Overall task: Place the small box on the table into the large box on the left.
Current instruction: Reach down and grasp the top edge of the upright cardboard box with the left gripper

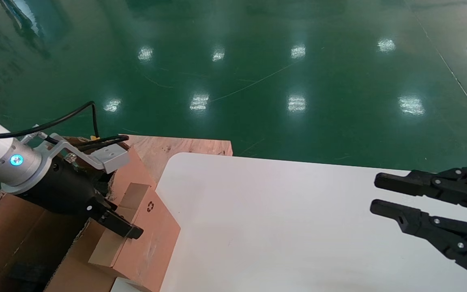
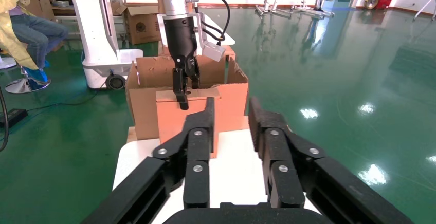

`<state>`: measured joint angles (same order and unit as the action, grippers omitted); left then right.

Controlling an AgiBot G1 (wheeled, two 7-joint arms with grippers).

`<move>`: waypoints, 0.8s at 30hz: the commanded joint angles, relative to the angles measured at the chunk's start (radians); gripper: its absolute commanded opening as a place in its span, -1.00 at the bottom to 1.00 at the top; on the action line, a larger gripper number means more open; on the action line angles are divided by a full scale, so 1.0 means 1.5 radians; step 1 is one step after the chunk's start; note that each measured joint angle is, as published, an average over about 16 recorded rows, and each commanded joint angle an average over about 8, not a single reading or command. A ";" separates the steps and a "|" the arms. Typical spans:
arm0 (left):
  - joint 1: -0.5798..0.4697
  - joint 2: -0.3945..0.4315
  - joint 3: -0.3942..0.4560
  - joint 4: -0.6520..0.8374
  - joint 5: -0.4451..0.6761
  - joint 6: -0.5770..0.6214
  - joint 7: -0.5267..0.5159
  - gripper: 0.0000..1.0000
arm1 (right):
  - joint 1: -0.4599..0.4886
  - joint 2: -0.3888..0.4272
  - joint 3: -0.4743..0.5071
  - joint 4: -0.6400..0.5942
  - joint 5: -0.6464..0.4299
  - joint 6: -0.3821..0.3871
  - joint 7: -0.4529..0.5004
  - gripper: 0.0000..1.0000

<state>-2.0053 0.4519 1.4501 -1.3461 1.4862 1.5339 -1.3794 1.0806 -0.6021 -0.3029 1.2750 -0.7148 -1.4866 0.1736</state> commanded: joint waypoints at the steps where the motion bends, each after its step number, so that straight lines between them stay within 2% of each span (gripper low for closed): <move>1: 0.000 0.000 0.000 0.000 0.000 0.000 0.000 -1.00 | 0.000 0.000 0.000 0.000 0.000 0.000 0.000 1.00; 24: -0.005 0.005 -0.002 0.014 0.000 -0.002 0.011 -1.00 | 0.000 0.000 0.000 0.000 0.000 0.000 0.000 1.00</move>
<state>-2.0201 0.4602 1.4423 -1.3273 1.4874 1.5274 -1.3600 1.0808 -0.6021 -0.3032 1.2747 -0.7147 -1.4867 0.1734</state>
